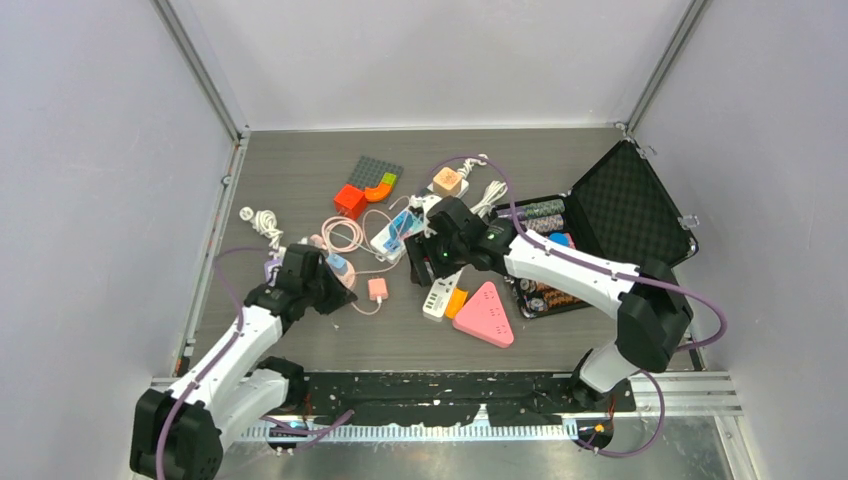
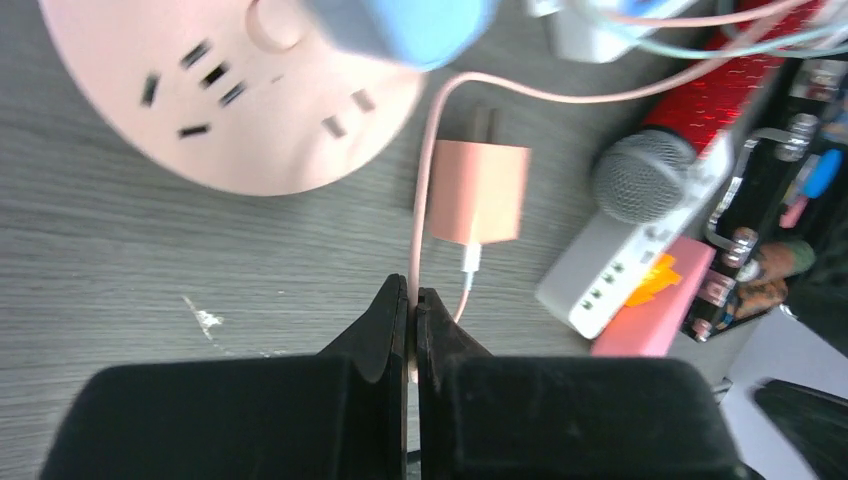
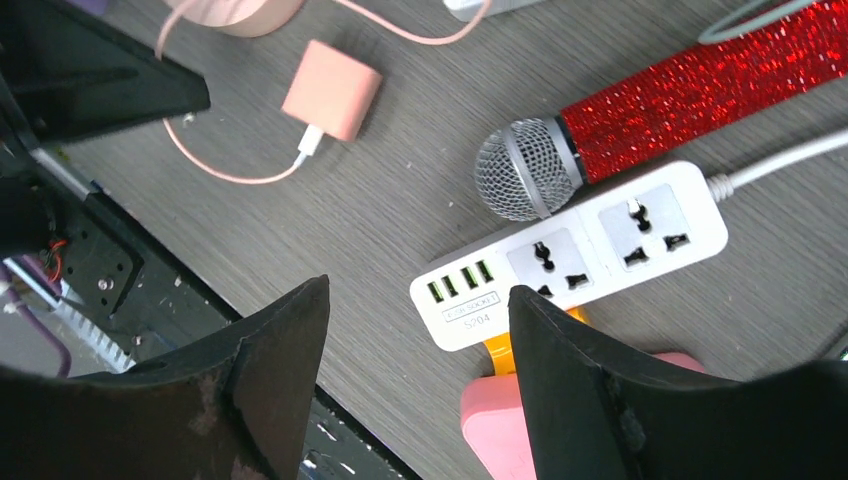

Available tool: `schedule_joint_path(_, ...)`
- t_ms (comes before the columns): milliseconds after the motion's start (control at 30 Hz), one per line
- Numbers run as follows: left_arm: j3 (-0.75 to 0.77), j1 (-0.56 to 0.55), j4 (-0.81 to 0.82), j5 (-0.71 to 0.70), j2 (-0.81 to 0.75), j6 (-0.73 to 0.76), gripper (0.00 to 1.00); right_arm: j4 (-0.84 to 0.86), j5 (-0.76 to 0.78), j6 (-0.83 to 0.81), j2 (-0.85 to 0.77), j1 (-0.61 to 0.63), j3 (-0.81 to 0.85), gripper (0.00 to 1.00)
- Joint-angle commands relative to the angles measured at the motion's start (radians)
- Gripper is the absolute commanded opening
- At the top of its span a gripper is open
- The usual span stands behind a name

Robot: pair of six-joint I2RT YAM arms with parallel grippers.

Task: Insert the plug
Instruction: Pick up the plug from the center of the board.

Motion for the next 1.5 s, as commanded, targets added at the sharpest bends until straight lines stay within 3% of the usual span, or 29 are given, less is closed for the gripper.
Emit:
schedule_joint_path(0, 0.193, -0.005, -0.155, -0.036, -0.023, 0.109, 0.00, 0.116, -0.099, -0.119, -0.077, 0.000, -0.029, 0.70)
schedule_joint_path(200, 0.452, -0.004, -0.375, -0.017, 0.083, 0.163, 0.00, 0.252, -0.107, -0.099, -0.133, 0.000, -0.079, 0.70)
schedule_joint_path(467, 0.681, -0.004, -0.532, -0.007, 0.199, 0.128, 0.00, 0.460, -0.162, -0.114, -0.177, 0.037, -0.141, 0.75)
schedule_joint_path(700, 0.804, -0.004, -0.605, -0.078, 0.194, 0.087, 0.00, 0.557, -0.047, -0.232, -0.134, 0.134, -0.152, 0.76)
schedule_joint_path(833, 0.878, -0.004, -0.639, -0.095, 0.203, 0.062, 0.00, 0.647, 0.014, -0.311, -0.074, 0.175, -0.137, 0.82)
schedule_joint_path(1067, 1.039, -0.005, -0.732, -0.157, 0.257, 0.057, 0.00, 0.645, 0.006, -0.402, 0.051, 0.191, 0.026, 0.85)
schedule_joint_path(1367, 1.090, -0.004, -0.720, -0.174, 0.238, 0.044, 0.00, 0.675, 0.024, -0.388, 0.152, 0.235, 0.091, 0.85)
schedule_joint_path(1467, 1.109, -0.005, -0.725, -0.175, 0.239, 0.046, 0.00, 0.650, 0.033, -0.382, 0.200, 0.235, 0.144, 0.80)
